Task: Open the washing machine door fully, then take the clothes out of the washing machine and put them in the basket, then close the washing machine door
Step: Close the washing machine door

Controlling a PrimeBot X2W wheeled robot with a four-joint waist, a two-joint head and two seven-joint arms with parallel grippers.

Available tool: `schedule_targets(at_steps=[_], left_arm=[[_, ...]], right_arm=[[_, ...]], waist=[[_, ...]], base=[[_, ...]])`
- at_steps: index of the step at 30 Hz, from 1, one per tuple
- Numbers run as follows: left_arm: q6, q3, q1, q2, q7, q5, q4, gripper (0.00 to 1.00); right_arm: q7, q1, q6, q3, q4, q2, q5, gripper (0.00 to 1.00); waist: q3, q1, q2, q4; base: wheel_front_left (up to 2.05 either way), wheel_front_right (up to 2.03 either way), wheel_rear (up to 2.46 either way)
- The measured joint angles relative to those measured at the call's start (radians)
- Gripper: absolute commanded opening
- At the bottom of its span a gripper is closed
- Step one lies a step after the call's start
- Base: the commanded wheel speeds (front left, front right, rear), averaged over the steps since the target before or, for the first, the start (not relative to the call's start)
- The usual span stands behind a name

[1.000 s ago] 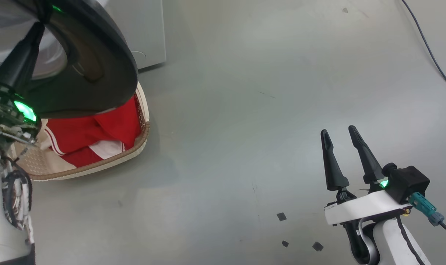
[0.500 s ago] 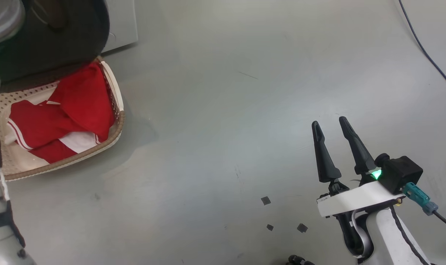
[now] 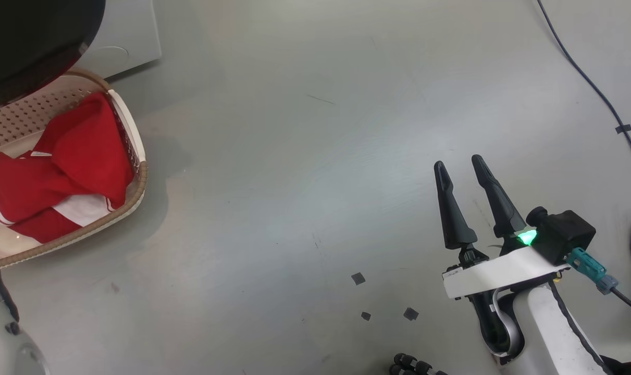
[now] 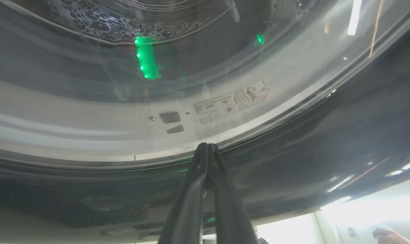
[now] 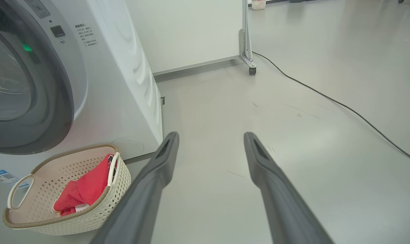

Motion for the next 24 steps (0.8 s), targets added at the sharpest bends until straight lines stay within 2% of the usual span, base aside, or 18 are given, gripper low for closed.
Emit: schedule_targets(at_steps=[14, 24], left_arm=[[-0.010, -0.038, -0.080, 0.015, -0.061, 0.086, 0.115, 0.00], [-0.033, -0.064, -0.078, -0.028, -0.059, 0.080, 0.137, 0.00]], right_arm=[[0.000, -0.004, -0.012, 0.001, 0.000, 0.001, 0.014, 1.00], [0.000, -0.004, -0.015, -0.039, -0.002, 0.000, -0.005, 1.00]], waist=[[-0.009, 0.0000, 0.0000, -0.020], [-0.022, 0.0000, 0.0000, 0.022]], base=[[0.00, 0.00, 0.00], [0.00, 0.00, 0.00]])
